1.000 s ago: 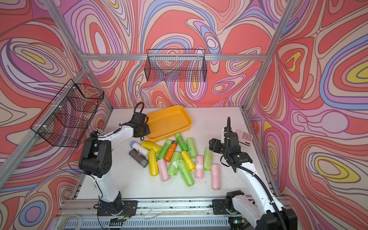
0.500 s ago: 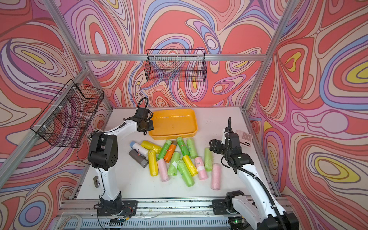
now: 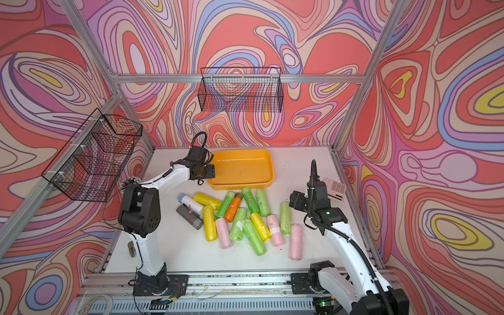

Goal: Put the roll of trash bags into the storage box
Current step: Adjust the storage box at the center of the board.

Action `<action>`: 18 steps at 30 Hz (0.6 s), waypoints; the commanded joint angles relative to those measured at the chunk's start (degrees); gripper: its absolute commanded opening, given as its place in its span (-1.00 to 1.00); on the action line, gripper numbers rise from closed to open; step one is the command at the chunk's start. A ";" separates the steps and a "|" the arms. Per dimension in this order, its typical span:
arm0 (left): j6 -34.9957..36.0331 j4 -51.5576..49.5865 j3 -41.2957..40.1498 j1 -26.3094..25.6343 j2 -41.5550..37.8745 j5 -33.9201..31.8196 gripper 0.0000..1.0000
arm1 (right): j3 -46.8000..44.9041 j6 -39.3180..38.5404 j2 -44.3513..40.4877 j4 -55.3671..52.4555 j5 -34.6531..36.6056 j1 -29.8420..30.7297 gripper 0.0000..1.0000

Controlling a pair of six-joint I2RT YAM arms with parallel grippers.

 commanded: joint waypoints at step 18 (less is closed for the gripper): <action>-15.32 14.62 -29.91 -17.59 -40.86 19.94 1.00 | 2.11 14.82 -5.99 -24.92 -1.94 -0.03 0.64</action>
